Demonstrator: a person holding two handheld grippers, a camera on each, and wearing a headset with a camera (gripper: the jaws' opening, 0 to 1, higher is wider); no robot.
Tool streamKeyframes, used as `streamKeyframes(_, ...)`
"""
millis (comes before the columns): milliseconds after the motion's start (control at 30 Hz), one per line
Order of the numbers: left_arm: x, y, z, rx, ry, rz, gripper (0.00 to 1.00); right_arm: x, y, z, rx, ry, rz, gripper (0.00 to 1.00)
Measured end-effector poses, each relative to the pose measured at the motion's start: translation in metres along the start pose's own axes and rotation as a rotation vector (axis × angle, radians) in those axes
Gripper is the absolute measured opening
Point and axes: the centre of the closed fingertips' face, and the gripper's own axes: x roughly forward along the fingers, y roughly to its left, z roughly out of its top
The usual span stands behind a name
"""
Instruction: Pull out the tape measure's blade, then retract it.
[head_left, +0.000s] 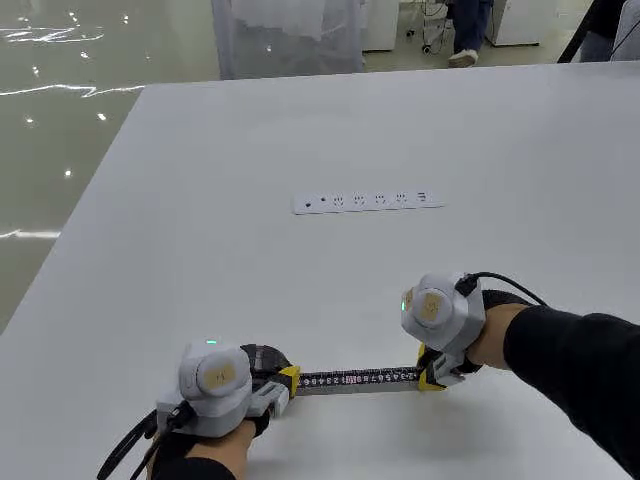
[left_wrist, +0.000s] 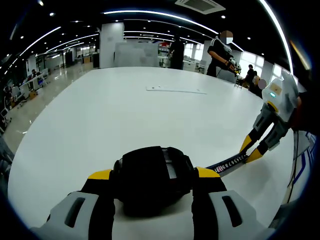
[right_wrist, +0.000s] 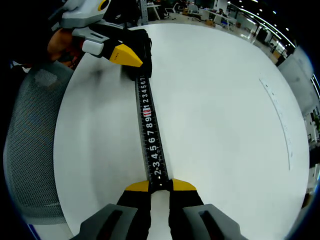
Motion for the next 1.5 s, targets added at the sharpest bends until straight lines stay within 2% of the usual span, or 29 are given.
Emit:
streamKeyframes(333,0.0,0.0,0.0,0.0,-0.002,0.001,0.57,0.002,0.001,0.005,0.013,-0.021,-0.002,0.08)
streamKeyframes(533,0.001,0.0,0.0,0.0,-0.002,0.0,0.57,0.003,0.002,0.009,-0.003,-0.006,0.001,0.08)
streamKeyframes(833,0.001,0.0,0.0,-0.003,0.003,0.0,0.57,0.005,0.004,0.017,0.005,-0.013,0.006,0.08)
streamKeyframes(900,0.001,0.0,0.0,-0.004,0.009,-0.002,0.57,0.006,0.004,0.022,0.002,-0.031,0.002,0.08)
streamKeyframes(1133,0.001,0.0,0.0,-0.002,0.003,-0.003,0.57,0.009,0.005,0.029,0.007,-0.042,0.002,0.08)
streamKeyframes(1333,0.002,0.001,-0.001,0.001,0.023,-0.005,0.57,0.011,0.007,0.035,-0.012,-0.035,0.007,0.08)
streamKeyframes(1433,0.002,0.001,-0.001,0.002,0.016,-0.009,0.57,0.013,0.008,0.042,0.002,-0.057,0.002,0.08)
streamKeyframes(1500,0.001,0.0,-0.002,-0.001,0.015,-0.008,0.57,0.014,0.009,0.044,-0.007,-0.041,0.002,0.08)
